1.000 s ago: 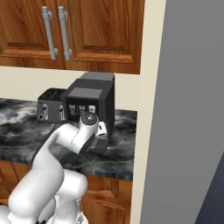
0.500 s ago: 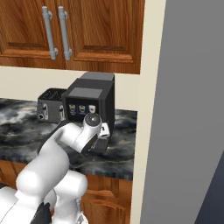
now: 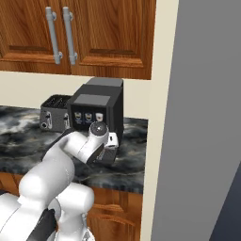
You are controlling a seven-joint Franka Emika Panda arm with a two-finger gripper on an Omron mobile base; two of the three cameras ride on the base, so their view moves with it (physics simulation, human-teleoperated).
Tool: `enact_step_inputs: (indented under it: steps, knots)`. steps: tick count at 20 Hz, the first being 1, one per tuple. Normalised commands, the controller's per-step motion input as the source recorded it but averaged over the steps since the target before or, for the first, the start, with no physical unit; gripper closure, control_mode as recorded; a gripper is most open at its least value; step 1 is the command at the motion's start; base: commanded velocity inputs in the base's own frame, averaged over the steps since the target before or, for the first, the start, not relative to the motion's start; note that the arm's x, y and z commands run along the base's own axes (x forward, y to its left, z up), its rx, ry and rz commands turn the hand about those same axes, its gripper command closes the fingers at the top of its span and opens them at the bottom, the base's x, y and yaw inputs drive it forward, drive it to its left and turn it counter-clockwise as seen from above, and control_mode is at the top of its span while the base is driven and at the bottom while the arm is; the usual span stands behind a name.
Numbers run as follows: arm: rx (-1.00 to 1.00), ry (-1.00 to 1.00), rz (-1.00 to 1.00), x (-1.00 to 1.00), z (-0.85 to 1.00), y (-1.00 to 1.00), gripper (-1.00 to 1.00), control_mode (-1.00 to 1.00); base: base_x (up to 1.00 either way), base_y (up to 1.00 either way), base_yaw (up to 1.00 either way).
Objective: Pick up the brewed coffee from the coffee machine and place it next to the breakfast plate on the dining counter.
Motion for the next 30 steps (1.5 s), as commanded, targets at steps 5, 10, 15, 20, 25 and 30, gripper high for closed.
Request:
enact_step_inputs:
  steps: [5, 10, 15, 20, 25, 30]
  knots:
    - [0.00, 0.00, 0.00, 0.16, -0.37, 0.00, 1.00, -1.00, 0.00, 0.00, 0.00]
    - [0.00, 0.00, 0.03, 0.01, -0.33, 0.00, 1.00, -1.00, 0.00, 0.00, 0.00]
    - [0.00, 0.00, 0.09, -0.44, -0.02, 0.00, 1.00, -1.00, 0.00, 0.00, 0.00]
    - [0.00, 0.00, 0.16, -0.71, 0.08, 0.07, 1.00, -1.00, 0.00, 0.00, 0.00]
    - [0.00, 0.00, 0.15, -0.60, 0.25, 0.21, 1.00, -1.00, 0.00, 0.00, 0.00]
    - [-0.02, 0.00, 0.11, -0.39, 0.54, 0.30, 1.00, -1.00, 0.00, 0.00, 0.00]
